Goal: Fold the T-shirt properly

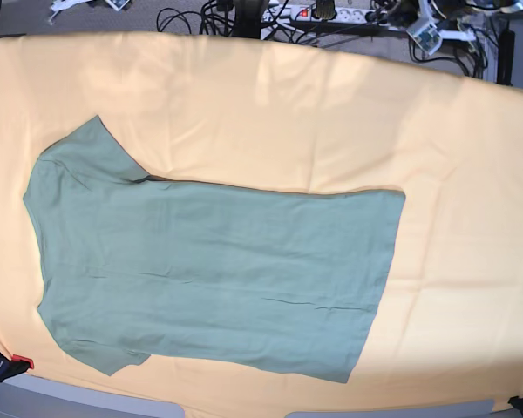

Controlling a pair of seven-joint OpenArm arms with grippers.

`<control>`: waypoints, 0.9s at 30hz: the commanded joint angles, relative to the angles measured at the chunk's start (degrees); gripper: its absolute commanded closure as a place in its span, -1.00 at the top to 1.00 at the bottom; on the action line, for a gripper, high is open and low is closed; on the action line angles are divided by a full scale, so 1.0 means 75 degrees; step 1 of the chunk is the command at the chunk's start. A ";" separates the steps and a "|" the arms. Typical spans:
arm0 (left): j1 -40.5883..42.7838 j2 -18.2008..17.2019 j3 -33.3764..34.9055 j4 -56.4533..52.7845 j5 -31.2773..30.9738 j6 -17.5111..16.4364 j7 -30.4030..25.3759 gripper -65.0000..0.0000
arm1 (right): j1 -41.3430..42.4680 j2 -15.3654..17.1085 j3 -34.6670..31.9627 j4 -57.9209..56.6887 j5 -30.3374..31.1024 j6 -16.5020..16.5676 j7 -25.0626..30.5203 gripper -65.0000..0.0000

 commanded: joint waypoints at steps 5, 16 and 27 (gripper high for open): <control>-0.0580 -0.0044 -0.1110 0.0437 -0.0833 -0.0163 0.0481 -1.00 | -0.0148 -0.0035 0.0702 0.0268 0.0055 -0.0055 0.0128 -1.00; -0.2270 -0.0796 -0.1824 0.0408 -0.1355 -0.1259 0.0274 -1.00 | 0.0455 -0.0029 0.2541 0.0268 0.0099 0.0536 0.0877 -1.00; -0.4074 -0.3066 0.0271 -0.0781 0.1763 -0.1437 -0.2710 -0.96 | 0.2938 -0.0032 0.2419 0.0268 0.0230 0.1189 0.1766 -1.00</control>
